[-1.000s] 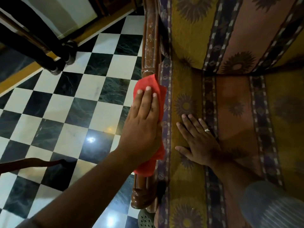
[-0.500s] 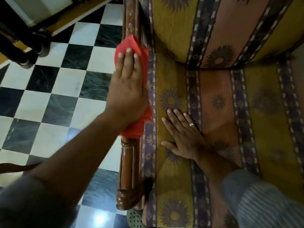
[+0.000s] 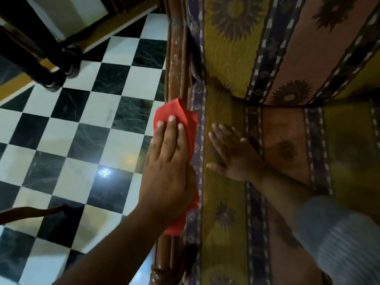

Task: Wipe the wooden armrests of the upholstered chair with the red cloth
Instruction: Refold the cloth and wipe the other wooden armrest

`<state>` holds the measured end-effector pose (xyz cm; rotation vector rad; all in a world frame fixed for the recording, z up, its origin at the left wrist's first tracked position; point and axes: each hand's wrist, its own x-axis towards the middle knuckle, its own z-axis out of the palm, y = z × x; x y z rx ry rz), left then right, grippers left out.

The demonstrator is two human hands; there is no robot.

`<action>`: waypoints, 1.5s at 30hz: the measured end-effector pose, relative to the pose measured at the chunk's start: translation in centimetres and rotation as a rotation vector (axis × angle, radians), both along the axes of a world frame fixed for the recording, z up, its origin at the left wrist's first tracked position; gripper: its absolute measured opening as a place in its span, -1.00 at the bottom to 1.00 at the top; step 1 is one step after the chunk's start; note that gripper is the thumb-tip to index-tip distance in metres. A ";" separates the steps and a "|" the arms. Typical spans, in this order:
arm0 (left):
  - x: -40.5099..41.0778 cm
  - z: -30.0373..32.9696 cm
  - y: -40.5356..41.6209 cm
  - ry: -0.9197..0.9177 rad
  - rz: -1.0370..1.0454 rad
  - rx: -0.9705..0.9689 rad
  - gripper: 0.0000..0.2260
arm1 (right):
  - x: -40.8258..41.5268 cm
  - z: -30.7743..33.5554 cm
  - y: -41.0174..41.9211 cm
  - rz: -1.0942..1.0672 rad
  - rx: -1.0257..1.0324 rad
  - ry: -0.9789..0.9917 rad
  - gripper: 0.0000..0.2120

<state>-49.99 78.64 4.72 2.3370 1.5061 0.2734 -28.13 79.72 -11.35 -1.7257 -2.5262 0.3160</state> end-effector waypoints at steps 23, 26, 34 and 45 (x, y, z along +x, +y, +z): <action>5.0 0.9 14.5 0.137 -0.025 0.137 -0.35 | 0.4 0.2 2.3 -0.057 0.046 -0.051 -0.07; 4.0 0.7 11.7 0.103 -0.041 0.090 -0.32 | 0.4 0.1 2.3 -0.057 0.051 -0.033 -0.07; 6.0 1.3 19.1 0.184 -0.021 0.090 -0.21 | 0.4 -0.1 2.2 -0.053 0.056 -0.036 -0.08; 8.1 0.7 17.5 0.078 0.206 0.122 -0.19 | 0.5 -0.6 2.2 -0.061 0.064 -0.035 -0.06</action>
